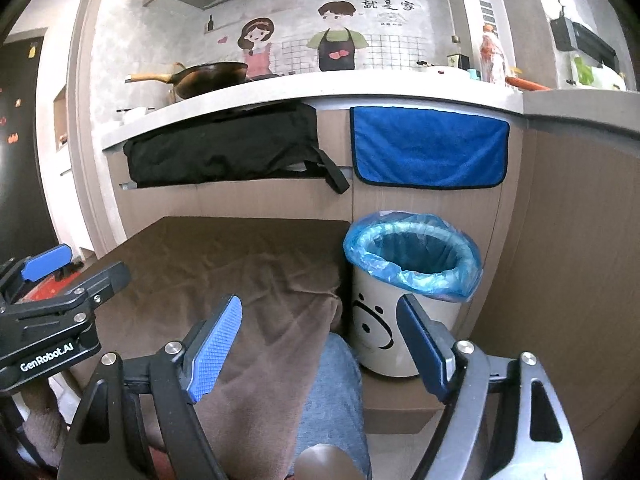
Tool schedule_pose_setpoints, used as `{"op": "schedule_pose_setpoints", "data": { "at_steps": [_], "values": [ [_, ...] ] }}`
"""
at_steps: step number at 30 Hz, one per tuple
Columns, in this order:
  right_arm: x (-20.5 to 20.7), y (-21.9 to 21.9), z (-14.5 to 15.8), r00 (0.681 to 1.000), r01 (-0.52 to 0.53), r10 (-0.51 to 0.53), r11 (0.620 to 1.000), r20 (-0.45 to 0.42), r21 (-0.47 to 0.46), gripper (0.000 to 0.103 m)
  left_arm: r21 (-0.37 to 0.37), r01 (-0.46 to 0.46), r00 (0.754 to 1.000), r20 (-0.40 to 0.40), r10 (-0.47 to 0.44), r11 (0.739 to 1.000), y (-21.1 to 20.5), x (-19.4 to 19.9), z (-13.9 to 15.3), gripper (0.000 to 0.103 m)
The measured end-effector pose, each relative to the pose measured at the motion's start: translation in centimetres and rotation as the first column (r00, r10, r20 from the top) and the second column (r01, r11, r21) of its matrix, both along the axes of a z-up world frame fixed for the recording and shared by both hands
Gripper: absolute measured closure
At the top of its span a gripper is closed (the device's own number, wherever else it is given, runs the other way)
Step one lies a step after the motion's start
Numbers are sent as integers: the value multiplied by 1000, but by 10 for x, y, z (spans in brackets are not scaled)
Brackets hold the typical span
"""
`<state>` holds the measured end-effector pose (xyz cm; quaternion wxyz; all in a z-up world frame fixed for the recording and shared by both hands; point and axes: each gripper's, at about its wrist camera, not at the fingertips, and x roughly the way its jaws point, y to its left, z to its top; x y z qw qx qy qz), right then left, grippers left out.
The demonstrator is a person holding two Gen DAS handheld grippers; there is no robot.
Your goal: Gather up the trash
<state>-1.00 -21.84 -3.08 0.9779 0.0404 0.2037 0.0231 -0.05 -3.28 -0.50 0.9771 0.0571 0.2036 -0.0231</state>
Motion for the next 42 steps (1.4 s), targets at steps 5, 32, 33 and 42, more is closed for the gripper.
{"op": "schedule_pose_setpoints", "data": {
  "at_steps": [5,32,33,42],
  "values": [
    [-2,-2,1,1000,6,-6,1000,8,4,26,-3,1,1000,3,-1,1000,1,-1,1,16],
    [-6,2,1,1000,8,-8,1000,8,-2,26,-9,-4,1000,6,4,1000,-1,-3,2,16],
    [-5,2,1,1000,7,-7,1000,7,0,26,-9,-4,1000,6,4,1000,-1,-3,2,16],
    [-5,1,2,1000,5,-5,1000,7,0,26,-10,-2,1000,6,2,1000,-1,-3,3,16]
  ]
}}
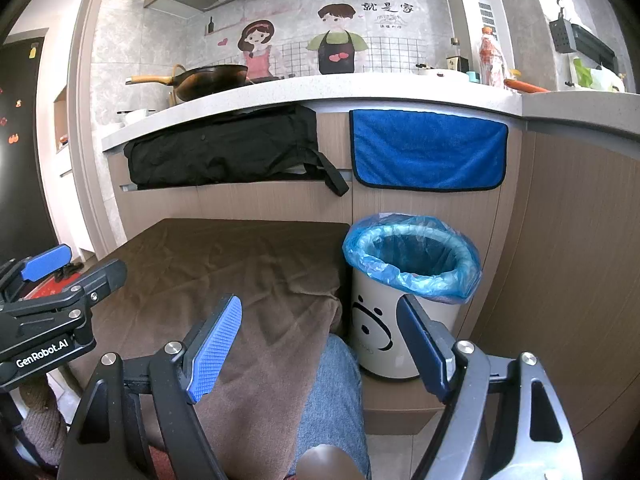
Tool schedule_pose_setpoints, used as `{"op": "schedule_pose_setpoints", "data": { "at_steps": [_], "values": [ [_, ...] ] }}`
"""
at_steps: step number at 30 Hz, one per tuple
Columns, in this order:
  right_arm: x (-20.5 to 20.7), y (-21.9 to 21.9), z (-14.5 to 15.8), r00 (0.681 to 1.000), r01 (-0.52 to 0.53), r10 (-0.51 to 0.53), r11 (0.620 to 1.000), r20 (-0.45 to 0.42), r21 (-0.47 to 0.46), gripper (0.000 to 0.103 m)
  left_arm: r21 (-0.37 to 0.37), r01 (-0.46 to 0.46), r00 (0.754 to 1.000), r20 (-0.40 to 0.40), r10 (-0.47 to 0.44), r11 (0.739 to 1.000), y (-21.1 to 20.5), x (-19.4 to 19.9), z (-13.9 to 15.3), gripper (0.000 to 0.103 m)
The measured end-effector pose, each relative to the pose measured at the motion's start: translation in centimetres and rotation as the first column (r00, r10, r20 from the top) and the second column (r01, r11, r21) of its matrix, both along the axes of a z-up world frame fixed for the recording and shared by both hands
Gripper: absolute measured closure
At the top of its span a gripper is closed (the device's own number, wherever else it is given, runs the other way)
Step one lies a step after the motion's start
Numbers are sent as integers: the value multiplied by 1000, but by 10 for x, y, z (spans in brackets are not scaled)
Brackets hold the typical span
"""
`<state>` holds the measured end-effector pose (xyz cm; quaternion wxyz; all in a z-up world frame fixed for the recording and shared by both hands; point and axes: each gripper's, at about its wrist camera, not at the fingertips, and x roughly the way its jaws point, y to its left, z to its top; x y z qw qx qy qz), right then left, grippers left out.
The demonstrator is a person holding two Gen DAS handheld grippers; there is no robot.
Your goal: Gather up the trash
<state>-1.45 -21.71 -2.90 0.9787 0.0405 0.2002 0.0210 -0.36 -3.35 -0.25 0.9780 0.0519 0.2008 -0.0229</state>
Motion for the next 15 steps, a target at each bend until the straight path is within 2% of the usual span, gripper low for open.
{"op": "schedule_pose_setpoints", "data": {
  "at_steps": [15],
  "values": [
    [1,-3,1,1000,-1,1,1000,5,-1,26,-4,12,1000,-13,-12,1000,-3,-1,-1,16]
  ]
}}
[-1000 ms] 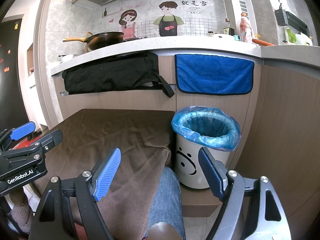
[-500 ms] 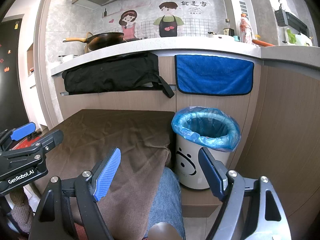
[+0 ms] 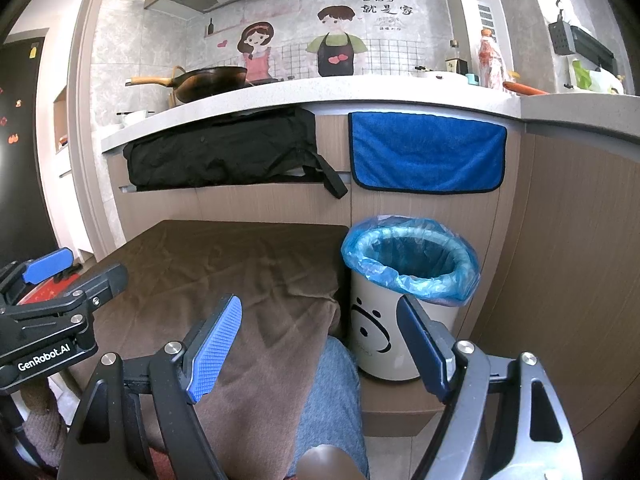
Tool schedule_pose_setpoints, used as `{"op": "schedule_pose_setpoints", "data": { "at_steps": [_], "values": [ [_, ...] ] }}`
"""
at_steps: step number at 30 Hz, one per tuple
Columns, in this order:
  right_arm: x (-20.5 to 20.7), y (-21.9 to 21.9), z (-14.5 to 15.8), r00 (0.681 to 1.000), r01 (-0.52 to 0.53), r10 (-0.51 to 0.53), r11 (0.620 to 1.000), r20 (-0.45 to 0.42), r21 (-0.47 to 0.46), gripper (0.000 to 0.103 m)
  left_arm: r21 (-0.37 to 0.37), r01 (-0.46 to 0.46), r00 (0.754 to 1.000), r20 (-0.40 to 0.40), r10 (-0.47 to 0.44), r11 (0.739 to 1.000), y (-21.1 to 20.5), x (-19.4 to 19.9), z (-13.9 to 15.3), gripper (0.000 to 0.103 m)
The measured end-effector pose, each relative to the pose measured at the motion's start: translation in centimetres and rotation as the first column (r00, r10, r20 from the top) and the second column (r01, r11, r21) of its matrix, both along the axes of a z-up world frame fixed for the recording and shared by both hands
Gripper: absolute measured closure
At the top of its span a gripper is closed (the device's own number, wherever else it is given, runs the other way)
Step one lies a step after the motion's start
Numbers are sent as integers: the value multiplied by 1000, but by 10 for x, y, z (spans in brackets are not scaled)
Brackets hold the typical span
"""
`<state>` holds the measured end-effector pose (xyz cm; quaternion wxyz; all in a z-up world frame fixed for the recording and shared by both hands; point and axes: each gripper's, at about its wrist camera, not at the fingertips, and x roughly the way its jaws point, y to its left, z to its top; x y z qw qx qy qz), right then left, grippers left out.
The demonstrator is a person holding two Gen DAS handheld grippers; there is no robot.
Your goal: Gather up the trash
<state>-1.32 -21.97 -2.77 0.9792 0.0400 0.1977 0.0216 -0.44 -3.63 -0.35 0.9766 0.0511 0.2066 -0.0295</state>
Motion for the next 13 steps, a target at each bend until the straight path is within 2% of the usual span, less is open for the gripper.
{"op": "schedule_pose_setpoints", "data": {
  "at_steps": [13],
  "values": [
    [4,-8,1,1000,-2,2,1000,-5,6,26,-7,17,1000,-12,-17,1000,6,5,-2,16]
  ]
}}
